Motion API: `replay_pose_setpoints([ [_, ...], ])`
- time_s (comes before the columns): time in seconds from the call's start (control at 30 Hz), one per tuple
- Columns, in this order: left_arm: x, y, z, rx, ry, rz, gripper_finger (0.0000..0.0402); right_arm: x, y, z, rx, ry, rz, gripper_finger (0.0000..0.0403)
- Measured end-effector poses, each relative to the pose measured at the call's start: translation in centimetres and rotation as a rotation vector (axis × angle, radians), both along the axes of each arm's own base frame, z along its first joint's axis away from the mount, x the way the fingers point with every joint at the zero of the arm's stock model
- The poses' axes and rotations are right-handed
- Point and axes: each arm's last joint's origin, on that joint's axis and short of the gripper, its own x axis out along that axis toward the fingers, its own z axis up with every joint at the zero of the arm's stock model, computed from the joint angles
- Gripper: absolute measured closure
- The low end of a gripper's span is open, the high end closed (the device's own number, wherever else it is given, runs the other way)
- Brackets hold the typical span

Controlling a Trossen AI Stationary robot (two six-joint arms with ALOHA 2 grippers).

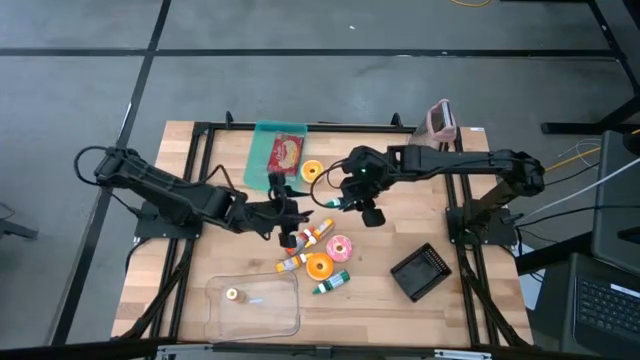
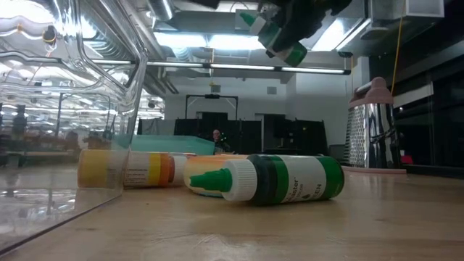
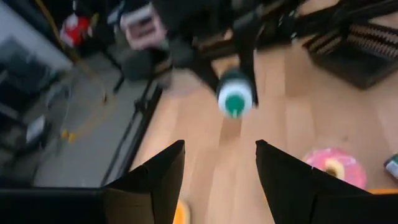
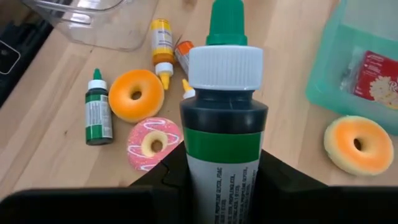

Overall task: Pick & Place Food Item
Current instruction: Put the top green food coloring bottle into the transparent bin

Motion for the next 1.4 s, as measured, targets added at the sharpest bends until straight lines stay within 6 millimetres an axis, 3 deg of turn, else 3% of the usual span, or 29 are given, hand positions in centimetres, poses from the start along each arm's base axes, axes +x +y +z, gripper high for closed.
replay_pose_setpoints([
  [0.13, 0.6, -0.2, 0.2, 0.101, 0.010, -0.066, 0.0208, 0.0, 0.2, 0.0, 0.012, 0.002, 0.017, 0.0302],
  [0.53, 4.1, -1.1, -4.1, 0.410, 0.203, -0.076, 0.0208, 0.0, 0.7, 0.1, 0.069, -0.015, 0.094, 0.0302],
  [1.07, 5.4, -0.3, -1.9, 0.422, 0.202, -0.190, 0.0208, -0.1, 1.0, 0.1, 0.105, -0.004, 0.103, 0.0302],
  [1.4, 7.0, -0.5, -1.9, 0.378, 0.233, -0.281, 0.0208, -0.1, 1.3, 0.1, 0.107, -0.002, 0.103, 0.0302],
])
